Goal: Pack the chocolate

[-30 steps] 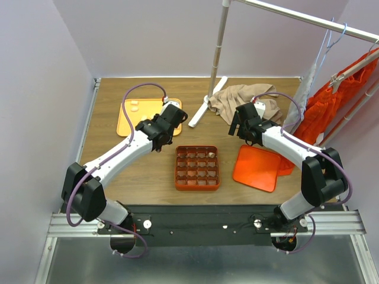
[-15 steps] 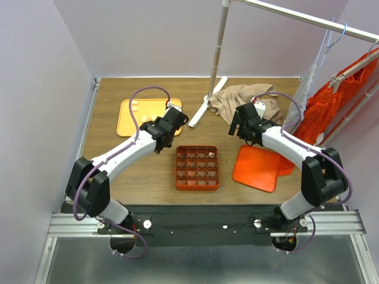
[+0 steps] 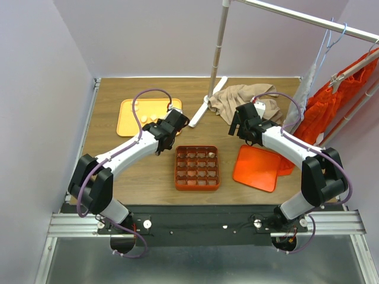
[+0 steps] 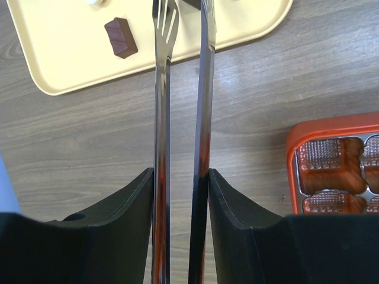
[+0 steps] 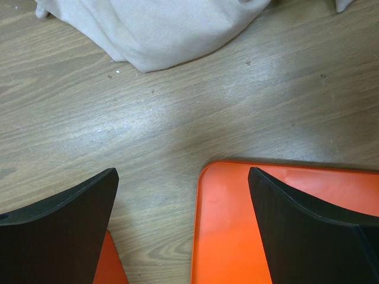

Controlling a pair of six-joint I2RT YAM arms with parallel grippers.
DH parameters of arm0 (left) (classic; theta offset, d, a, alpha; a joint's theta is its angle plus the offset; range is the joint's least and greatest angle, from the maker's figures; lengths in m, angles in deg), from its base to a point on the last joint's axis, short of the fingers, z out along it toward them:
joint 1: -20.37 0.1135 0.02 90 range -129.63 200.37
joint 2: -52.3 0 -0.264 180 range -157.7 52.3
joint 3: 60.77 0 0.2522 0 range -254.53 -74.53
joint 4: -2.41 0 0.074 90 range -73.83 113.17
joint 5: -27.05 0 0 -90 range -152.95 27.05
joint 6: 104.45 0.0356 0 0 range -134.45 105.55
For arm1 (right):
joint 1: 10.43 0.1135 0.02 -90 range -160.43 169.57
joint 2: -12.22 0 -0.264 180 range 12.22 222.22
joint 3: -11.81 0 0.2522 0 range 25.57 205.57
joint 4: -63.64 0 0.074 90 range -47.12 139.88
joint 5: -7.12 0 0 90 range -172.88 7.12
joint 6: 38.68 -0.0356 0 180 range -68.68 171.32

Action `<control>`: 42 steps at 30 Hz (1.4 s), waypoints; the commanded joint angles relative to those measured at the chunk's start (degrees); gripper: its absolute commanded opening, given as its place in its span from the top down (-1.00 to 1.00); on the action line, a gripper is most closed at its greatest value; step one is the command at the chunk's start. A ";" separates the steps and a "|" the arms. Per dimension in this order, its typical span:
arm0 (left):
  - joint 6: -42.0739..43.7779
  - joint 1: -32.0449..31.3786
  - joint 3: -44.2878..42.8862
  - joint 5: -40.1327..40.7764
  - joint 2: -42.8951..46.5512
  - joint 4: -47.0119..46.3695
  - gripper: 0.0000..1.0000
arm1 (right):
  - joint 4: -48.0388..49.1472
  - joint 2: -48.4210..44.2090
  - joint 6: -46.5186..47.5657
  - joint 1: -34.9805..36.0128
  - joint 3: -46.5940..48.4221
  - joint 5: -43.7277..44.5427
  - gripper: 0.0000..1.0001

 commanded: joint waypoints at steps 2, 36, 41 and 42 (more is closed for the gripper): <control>0.26 0.30 0.66 1.44 -0.71 -2.02 0.06 | 0.68 0.97 0.18 -0.25 0.24 0.44 -1.00; -2.11 0.21 -5.50 2.58 6.58 7.38 0.85 | 0.94 0.00 0.09 -0.25 -0.46 0.09 -1.00; -2.29 0.21 -6.46 3.99 3.69 5.80 0.85 | 0.94 0.26 -0.43 -0.25 -0.55 -0.17 -1.00; -2.37 0.30 -6.38 4.08 2.81 5.27 0.85 | 0.94 0.26 -0.44 -0.16 -0.55 -0.26 -1.00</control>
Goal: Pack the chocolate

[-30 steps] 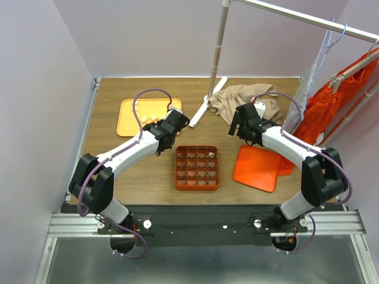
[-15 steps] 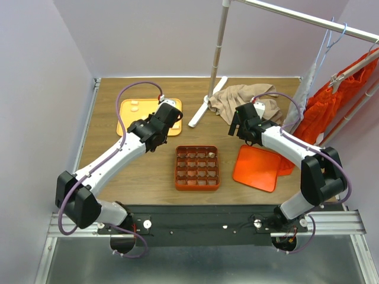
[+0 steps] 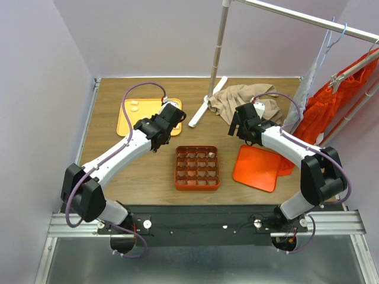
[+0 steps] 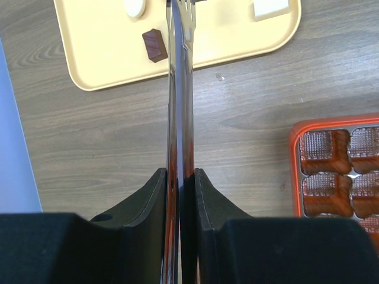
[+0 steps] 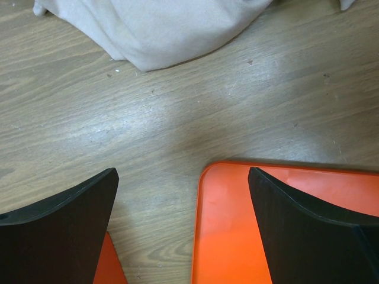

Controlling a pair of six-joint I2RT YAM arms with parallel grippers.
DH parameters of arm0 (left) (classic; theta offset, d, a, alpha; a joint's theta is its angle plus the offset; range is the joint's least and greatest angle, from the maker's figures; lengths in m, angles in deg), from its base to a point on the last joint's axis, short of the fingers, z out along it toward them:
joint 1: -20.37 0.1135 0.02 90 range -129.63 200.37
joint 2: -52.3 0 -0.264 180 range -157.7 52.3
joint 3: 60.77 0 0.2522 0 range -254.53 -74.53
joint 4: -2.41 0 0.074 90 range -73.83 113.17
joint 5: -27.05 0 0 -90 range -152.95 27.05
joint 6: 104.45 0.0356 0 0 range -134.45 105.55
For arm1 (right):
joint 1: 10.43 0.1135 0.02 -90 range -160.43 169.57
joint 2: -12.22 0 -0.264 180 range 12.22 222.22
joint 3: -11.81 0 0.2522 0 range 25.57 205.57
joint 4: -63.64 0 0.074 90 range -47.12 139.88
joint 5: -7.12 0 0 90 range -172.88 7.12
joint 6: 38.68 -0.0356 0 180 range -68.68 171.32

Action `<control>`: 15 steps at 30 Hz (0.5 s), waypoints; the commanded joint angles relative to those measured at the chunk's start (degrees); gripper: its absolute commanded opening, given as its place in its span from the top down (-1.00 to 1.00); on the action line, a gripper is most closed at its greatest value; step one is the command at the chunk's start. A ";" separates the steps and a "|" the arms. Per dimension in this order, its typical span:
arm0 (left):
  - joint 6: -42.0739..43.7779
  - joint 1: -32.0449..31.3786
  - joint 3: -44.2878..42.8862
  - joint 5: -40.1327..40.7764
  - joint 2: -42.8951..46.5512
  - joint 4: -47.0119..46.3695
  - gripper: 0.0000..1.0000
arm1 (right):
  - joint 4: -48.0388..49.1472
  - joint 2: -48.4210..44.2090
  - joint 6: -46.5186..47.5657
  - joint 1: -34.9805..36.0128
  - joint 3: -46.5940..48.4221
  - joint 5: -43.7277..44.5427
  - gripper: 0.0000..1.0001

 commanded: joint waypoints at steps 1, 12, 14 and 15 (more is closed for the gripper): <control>-0.63 0.30 -1.09 2.66 -3.29 -2.95 0.85 | 0.62 -0.43 -0.41 -0.25 -0.51 0.07 -1.00; -0.01 0.30 -1.08 1.51 -4.97 -4.54 0.85 | 0.62 -1.05 0.38 -0.25 -0.77 0.77 -1.00; -0.18 0.30 -1.96 1.51 -4.09 -2.00 0.85 | 0.62 -1.05 0.38 -0.25 -0.60 0.86 -1.00; -0.10 0.30 -2.49 1.17 -2.70 -1.12 0.85 | 0.62 -0.96 0.46 -0.16 -0.60 0.86 -1.00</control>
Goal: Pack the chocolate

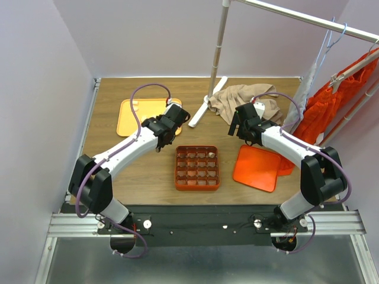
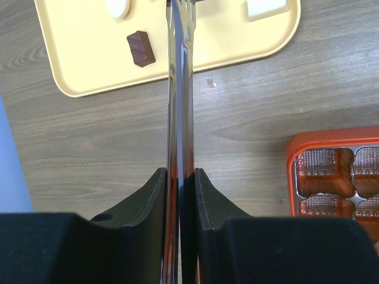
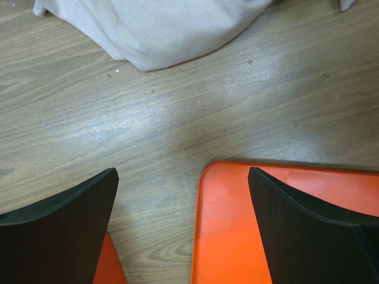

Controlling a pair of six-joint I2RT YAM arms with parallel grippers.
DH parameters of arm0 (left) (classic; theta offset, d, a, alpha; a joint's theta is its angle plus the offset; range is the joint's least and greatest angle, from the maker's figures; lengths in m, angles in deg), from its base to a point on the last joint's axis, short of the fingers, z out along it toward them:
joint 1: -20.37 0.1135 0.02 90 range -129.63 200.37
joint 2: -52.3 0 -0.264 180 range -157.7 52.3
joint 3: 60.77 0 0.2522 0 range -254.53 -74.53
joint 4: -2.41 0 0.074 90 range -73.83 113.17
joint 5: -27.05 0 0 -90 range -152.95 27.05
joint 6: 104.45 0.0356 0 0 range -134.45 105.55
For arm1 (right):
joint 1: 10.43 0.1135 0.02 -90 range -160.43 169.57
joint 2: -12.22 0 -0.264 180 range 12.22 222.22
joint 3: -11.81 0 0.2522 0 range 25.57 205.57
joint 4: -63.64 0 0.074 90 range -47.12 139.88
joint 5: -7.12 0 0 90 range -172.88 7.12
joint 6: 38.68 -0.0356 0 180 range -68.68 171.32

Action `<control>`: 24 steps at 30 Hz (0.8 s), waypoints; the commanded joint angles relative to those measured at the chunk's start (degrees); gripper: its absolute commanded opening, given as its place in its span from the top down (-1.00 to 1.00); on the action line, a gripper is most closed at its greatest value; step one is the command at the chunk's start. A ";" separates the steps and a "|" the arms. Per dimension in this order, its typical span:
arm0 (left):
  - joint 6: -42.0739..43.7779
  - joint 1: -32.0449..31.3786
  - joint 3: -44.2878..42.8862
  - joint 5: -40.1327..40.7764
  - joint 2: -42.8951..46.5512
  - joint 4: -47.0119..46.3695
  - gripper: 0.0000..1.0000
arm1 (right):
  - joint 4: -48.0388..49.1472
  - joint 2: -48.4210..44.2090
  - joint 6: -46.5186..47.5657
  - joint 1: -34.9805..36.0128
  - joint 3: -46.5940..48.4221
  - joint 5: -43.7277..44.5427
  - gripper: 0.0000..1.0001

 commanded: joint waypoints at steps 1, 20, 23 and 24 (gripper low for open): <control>-0.01 0.30 -2.91 0.29 4.18 3.31 0.85 | 0.59 -0.94 0.36 -0.25 -0.60 0.75 -1.00; -1.41 -6.02 -4.05 -11.23 16.66 10.34 0.93 | 0.86 1.70 0.53 -0.16 2.22 -1.01 -1.00; -3.43 -11.47 -4.58 -9.91 16.84 12.62 0.93 | 0.86 1.78 0.44 -0.25 2.66 -0.83 -1.00; -3.78 -13.39 -5.10 -10.26 16.93 13.50 0.93 | 0.86 1.87 0.44 -0.16 2.74 -0.92 -1.00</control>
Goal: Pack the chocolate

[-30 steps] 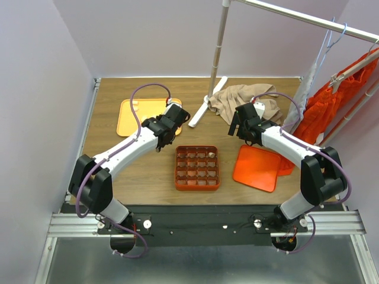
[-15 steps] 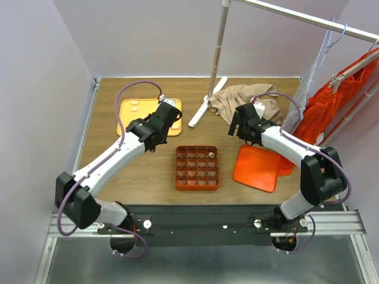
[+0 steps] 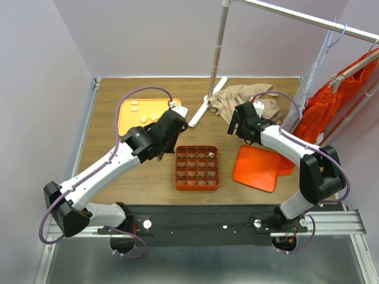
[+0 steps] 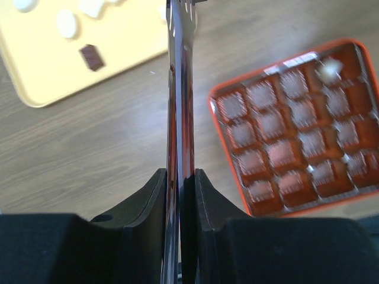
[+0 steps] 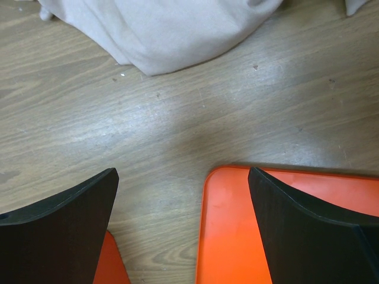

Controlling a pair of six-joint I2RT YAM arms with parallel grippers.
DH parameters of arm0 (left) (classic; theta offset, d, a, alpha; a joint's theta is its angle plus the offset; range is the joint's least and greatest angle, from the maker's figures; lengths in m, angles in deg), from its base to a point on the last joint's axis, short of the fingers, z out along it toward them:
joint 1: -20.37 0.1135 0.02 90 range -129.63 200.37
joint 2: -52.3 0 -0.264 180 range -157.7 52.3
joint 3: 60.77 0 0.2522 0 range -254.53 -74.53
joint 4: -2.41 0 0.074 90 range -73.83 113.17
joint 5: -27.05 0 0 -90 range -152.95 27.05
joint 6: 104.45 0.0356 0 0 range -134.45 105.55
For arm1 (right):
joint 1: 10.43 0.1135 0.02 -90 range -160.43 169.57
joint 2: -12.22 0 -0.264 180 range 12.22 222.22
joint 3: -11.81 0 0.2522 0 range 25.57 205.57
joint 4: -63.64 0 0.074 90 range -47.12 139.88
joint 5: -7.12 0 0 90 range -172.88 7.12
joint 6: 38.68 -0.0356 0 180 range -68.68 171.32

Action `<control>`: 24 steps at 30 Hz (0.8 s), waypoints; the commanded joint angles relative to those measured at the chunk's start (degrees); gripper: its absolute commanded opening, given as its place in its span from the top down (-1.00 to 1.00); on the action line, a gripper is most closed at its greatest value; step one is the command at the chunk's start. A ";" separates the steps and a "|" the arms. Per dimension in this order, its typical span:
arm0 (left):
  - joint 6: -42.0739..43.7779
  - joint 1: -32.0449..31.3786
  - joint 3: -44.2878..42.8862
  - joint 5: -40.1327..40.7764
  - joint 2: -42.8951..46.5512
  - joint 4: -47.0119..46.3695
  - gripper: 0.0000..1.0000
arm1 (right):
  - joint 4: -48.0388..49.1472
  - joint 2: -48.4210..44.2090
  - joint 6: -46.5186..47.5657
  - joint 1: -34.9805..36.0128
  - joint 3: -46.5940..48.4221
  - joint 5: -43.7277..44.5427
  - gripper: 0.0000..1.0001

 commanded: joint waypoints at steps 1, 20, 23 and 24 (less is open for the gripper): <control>-3.07 -6.70 -1.32 -1.67 1.56 4.35 0.93 | 0.49 1.00 0.33 -0.25 2.13 -0.77 -1.00; -10.54 -18.66 -0.10 -1.85 -2.21 8.13 0.93 | 0.49 0.56 0.07 -0.25 0.90 -0.94 -1.00; -10.54 -19.10 -0.01 -1.67 -2.39 8.04 0.93 | 0.49 0.73 0.25 -0.16 1.08 -0.94 -1.00; -10.45 -19.19 -0.09 -1.67 -2.57 7.96 0.92 | 0.49 0.73 0.25 -0.25 1.08 -0.94 -1.00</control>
